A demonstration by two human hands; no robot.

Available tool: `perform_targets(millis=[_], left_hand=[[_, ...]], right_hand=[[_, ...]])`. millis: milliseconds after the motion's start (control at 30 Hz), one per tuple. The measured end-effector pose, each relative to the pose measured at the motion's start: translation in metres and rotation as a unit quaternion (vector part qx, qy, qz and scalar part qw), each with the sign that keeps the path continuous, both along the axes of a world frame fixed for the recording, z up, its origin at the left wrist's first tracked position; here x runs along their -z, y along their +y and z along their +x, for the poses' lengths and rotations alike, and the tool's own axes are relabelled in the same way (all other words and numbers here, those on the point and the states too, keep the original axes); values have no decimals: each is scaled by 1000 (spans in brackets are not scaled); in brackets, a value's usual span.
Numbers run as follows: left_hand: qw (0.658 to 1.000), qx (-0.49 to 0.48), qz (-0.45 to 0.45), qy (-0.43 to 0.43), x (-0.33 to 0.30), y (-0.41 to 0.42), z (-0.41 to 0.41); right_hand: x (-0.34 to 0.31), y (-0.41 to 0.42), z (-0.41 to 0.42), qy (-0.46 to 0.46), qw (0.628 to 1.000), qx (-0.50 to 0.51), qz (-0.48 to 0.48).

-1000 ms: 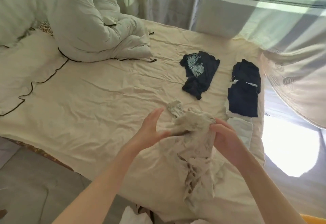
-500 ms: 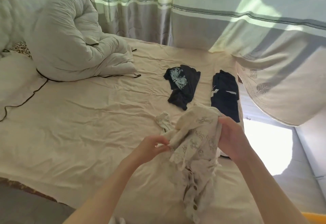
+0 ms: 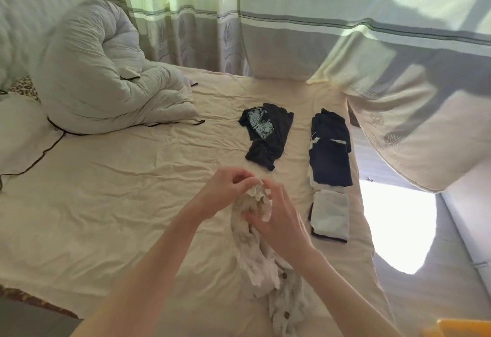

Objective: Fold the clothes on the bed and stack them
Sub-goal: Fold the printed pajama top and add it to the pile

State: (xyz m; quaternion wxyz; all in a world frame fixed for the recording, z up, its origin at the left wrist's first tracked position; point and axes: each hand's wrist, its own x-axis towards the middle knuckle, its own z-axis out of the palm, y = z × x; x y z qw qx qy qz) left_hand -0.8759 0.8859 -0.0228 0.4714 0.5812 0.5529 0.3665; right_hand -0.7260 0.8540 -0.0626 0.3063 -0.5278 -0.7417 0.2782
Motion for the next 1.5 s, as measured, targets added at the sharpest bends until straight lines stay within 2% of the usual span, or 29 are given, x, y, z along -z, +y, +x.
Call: perform_targets(millis=[67,133,167,233,333,433,533,867,967,1067,1133,1200,1267,1333,1400,1500], left_hand=[[1000,1,6,4,-3,-1,-3],[1000,14,6,4,-5,-4,-5],[1000,19,4,-3,-4,-6,-6],[1000,22,3,-20,0,-12,-9],[997,41,-8,-62,9,-21,-13],[994,86,-29,-59,16,-27,-16],[995,86,-57,-7,20,-29,-23],[996,56,-71,27,42,-44,-46],[997,-2,-81,-17,50,-49,-48],[996,-38,-75,-10,57,-52,-58],[995,-55,-86,-10,61,-57,-68],[992,-59,-108,-26,65,-63,-79],[990,-35,-139,-20,67,-69,-86],[988,5,-155,23,68,-73,-91],[983,39,-145,101,70,-75,-92],[969,27,-77,232,77,-73,-88]], right_hand=[[1,-3,-2,37,997,37,62],[-1,-2,1,55,994,32,86],[-2,1,2,77,995,16,67],[-11,7,5,159,987,-4,-35],[-22,19,9,266,950,40,-159],[-26,27,12,288,922,44,-254],[-31,33,16,310,884,21,-349],[-42,49,31,391,822,15,-413],[-38,48,28,345,861,1,-375],[-33,37,23,222,935,-81,-265],[-27,26,16,141,954,-145,-221],[-17,20,9,27,972,-165,-164],[-8,17,5,-103,977,-162,-93],[-1,15,4,-197,965,-165,-47],[2,11,1,-233,957,-175,0],[0,10,-4,-221,959,-157,78]])
